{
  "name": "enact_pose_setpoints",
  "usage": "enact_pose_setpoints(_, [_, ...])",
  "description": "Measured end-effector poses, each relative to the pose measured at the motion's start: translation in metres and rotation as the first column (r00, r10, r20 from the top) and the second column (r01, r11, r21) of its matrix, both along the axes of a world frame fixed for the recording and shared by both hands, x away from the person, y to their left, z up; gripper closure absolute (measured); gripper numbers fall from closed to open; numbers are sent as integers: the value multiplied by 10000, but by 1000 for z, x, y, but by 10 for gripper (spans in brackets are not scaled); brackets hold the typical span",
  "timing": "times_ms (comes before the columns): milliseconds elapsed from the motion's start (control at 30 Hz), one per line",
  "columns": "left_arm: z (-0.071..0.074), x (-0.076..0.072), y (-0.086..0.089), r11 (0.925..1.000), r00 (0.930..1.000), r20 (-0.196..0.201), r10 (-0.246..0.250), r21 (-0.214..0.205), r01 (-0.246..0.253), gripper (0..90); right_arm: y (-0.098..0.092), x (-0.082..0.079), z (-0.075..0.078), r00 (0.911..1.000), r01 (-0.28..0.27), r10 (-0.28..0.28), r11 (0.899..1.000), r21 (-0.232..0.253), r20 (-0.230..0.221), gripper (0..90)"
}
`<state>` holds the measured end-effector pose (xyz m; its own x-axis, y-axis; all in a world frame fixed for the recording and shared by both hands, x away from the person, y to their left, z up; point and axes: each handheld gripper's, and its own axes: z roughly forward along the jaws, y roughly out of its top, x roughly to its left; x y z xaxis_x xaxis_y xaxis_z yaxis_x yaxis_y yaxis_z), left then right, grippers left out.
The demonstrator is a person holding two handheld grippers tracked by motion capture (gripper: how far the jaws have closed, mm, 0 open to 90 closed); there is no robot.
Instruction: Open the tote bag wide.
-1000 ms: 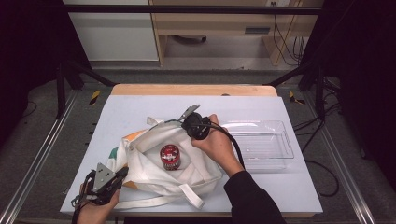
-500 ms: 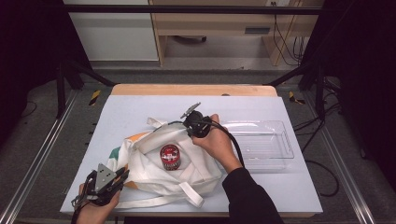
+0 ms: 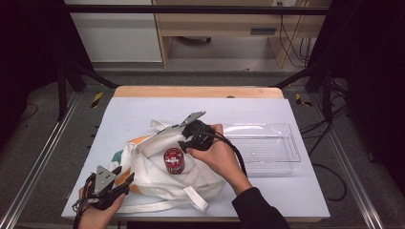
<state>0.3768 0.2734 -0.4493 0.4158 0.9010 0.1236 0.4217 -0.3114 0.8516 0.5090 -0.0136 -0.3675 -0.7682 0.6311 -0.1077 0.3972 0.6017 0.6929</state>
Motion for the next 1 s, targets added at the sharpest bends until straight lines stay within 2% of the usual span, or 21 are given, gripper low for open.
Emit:
enact_pose_setpoints(133, [0, 0, -1, 10000, 10000, 18, 9, 12, -9, 474, 6, -7, -4, 9988, -344, 342, 9994, -28, -360, 318])
enact_pose_setpoints(400, [-1, 1, 0, 9999, 10000, -38, 57, 124, -57, 453, 23, -13, -15, 9903, -1193, 1190, 9929, -10, -720, 255])
enact_pose_setpoints(633, [-1, 1, 0, 9999, 10000, -70, 52, 100, -51, 435, 37, -14, -28, 9801, -1713, 1651, 9840, -490, -1101, 226])
enact_pose_setpoints(1000, [-2, 2, -1, 9999, 9999, -103, 39, 141, -37, 423, 43, -10, -46, 9757, -1658, 1551, 9844, -586, -1545, 212])
